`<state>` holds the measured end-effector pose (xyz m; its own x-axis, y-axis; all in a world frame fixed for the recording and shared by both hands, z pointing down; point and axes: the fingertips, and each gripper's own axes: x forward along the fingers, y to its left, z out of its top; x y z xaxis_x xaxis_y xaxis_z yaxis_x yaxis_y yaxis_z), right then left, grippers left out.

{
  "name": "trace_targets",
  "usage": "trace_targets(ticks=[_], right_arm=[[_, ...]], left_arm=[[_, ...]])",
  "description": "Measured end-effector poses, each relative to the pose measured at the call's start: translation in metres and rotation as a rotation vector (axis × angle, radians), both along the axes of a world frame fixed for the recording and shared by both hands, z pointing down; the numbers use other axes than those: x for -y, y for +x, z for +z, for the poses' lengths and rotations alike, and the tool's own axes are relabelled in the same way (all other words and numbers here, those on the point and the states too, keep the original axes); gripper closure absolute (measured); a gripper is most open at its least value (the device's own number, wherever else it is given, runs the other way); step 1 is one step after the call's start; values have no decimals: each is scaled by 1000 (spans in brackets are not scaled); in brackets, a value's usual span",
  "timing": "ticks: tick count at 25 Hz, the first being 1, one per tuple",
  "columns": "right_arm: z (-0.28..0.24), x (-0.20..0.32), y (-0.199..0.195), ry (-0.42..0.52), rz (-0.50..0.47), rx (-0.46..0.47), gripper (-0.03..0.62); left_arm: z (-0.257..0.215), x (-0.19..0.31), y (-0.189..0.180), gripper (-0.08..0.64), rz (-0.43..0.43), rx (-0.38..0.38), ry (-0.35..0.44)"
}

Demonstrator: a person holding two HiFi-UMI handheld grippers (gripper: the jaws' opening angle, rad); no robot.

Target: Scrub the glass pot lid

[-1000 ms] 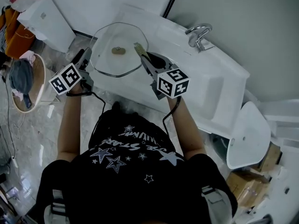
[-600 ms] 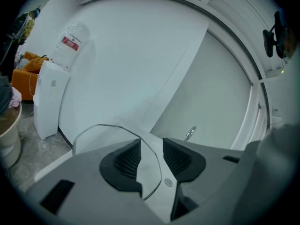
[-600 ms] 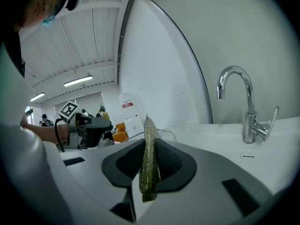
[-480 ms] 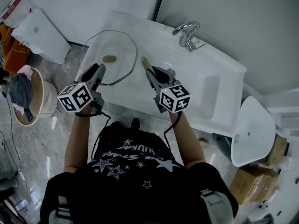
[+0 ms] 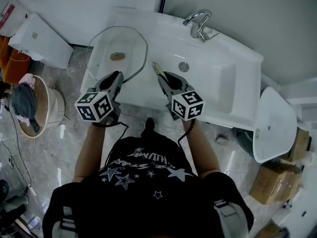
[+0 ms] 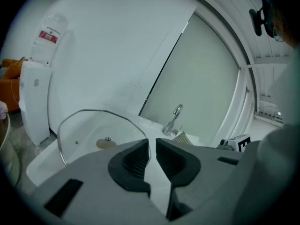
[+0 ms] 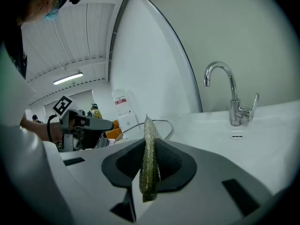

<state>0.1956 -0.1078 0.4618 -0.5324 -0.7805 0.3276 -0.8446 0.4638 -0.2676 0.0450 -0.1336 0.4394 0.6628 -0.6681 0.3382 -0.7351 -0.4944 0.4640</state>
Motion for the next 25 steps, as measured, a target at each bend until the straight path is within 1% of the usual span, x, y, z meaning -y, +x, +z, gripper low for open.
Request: trace_targets(ticks=[3,5,9,25], right_arm=[[-7,-9,-9,12,16,-10,525],[-9,-14,-12,13,36,-15,525],[-10,-25,-20,6,62,-30,525],[-9,-84,-55,-6,87,-37,526]], left_arm=[[-3,-13,-11,534,1,91,53],[-4,-21,-16,545,7,150,91],[-4,-38,-26,548,21,225,147],[12,-100,-62,550,23,238,126]])
